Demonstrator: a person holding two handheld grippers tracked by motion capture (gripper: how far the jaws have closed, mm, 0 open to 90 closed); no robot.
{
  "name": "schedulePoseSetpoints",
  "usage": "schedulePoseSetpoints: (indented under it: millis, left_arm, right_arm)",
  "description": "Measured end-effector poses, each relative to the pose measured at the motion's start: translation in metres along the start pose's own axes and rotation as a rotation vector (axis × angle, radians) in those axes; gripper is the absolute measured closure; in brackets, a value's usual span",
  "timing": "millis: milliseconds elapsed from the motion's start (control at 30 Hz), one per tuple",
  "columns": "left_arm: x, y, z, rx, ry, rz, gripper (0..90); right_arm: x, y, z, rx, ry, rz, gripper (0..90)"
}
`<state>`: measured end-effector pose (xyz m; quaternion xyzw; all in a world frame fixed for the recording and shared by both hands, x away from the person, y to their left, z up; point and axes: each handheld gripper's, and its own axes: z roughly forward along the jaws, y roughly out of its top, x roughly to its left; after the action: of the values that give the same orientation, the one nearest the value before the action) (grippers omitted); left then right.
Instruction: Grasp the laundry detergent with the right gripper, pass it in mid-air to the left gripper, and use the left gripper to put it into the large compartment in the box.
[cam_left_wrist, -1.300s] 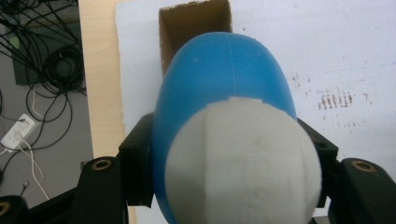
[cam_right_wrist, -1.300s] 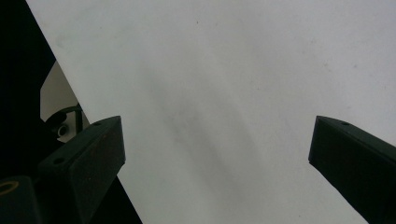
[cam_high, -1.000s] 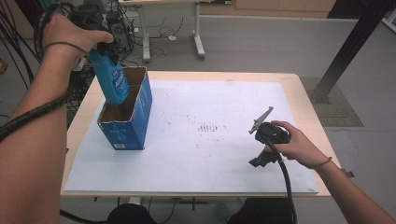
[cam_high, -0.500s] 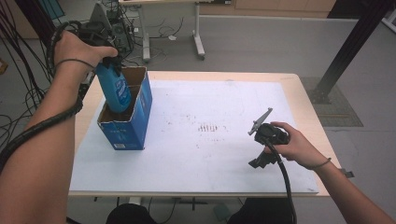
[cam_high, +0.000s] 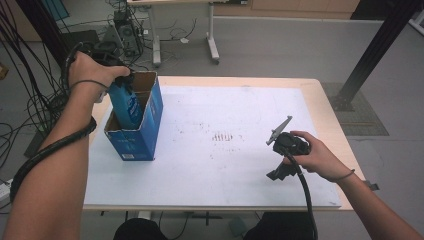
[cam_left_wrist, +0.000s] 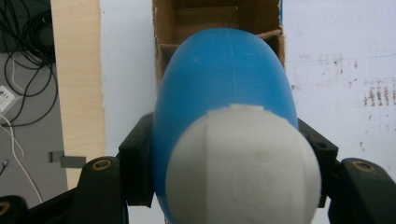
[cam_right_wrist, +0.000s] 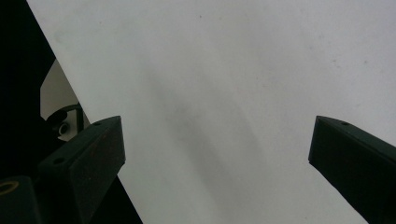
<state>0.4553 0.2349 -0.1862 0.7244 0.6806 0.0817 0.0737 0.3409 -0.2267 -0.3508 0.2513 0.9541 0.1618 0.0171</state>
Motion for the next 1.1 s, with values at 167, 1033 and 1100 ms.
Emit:
schedulePoseSetpoints:
  millis: [167,1033,1100]
  left_arm:
    - [0.000,-0.001,0.010,0.005,-0.005,-0.006,37.7]
    - [0.000,-0.010,0.051,0.046,-0.018,-0.027,37.6]
    - [-0.001,-0.011,0.054,0.047,-0.021,-0.029,37.6]
  right_arm:
    - [-0.001,-0.001,0.001,0.002,-0.001,0.005,3.7]
    - [-0.001,0.000,0.006,0.004,0.006,0.005,3.6]
    - [-0.001,0.001,0.005,0.005,0.005,0.006,3.6]
